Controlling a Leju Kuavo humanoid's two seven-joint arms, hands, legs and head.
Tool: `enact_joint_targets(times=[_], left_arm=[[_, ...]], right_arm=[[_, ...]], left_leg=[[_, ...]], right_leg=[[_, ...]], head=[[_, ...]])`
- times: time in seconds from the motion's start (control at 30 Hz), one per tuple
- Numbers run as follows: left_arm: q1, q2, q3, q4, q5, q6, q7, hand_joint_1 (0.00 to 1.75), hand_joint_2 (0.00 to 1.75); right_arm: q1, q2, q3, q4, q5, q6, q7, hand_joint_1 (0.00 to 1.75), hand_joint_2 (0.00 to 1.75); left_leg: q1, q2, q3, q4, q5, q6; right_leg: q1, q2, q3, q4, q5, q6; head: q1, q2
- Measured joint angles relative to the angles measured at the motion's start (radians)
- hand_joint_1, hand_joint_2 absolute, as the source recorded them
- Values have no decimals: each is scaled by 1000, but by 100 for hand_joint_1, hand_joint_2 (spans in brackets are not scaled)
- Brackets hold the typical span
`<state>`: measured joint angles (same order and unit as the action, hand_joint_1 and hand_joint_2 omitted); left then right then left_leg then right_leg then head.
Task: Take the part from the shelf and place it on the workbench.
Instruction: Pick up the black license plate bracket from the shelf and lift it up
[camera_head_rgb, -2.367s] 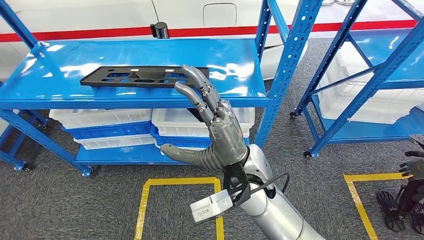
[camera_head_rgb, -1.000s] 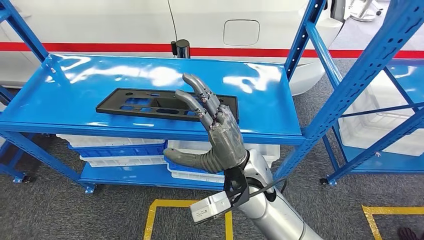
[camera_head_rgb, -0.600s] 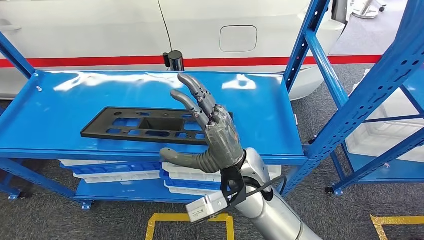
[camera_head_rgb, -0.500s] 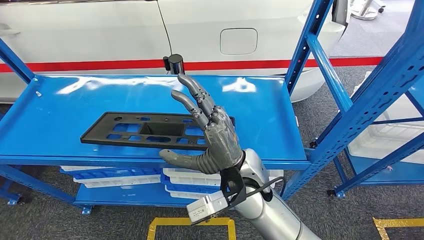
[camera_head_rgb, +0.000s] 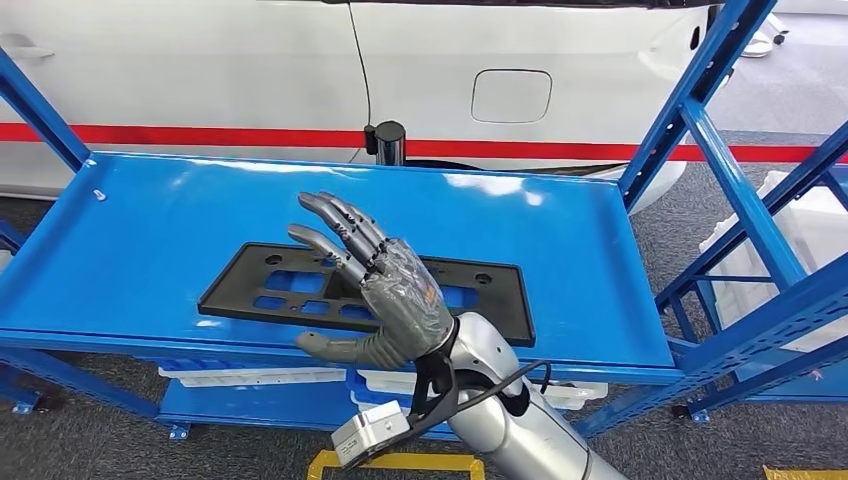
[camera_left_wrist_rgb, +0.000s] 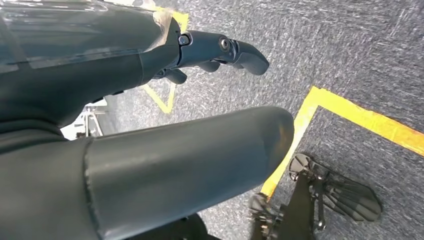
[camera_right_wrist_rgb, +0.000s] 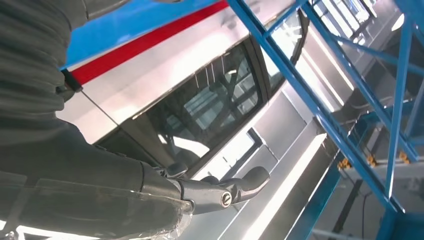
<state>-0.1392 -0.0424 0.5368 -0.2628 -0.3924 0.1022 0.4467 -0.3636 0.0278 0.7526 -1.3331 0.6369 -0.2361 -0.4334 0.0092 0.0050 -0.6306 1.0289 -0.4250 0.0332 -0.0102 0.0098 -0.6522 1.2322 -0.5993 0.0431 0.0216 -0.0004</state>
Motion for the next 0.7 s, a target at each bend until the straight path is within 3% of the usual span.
enact_joint_targets(times=[0.03,0.1,0.17,0.5,0.7], left_arm=[[0,-1,1,0,1,0,0,0,0],[-1,-3,3,0,3,1,0,0,0],[0,-3,6,0,4,2,0,0,0],[2,-2,13,0,-6,12,0,0,0],[0,-3,13,0,-20,13,0,0,0]], right_arm=[[1,-1,4,3,4,4,3,0,175],[5,-3,11,7,11,13,8,0,175],[14,-8,18,9,19,24,17,0,175],[69,-28,44,31,38,47,32,0,175],[67,-4,56,115,59,30,38,0,175]], left_leg=[[-1,-2,6,0,-4,0],[-7,-7,15,1,-12,-7],[-10,-10,19,4,-23,-8],[-6,-8,27,-4,-24,-13],[-6,-8,27,-4,-25,-15]], right_leg=[[5,0,23,-72,39,0],[16,2,62,-182,98,-14],[17,4,76,-211,118,-28],[19,5,84,-211,121,-38],[20,5,84,-211,119,-40]], head=[[0,0],[0,0],[-1,0],[-1,0],[-1,0]])
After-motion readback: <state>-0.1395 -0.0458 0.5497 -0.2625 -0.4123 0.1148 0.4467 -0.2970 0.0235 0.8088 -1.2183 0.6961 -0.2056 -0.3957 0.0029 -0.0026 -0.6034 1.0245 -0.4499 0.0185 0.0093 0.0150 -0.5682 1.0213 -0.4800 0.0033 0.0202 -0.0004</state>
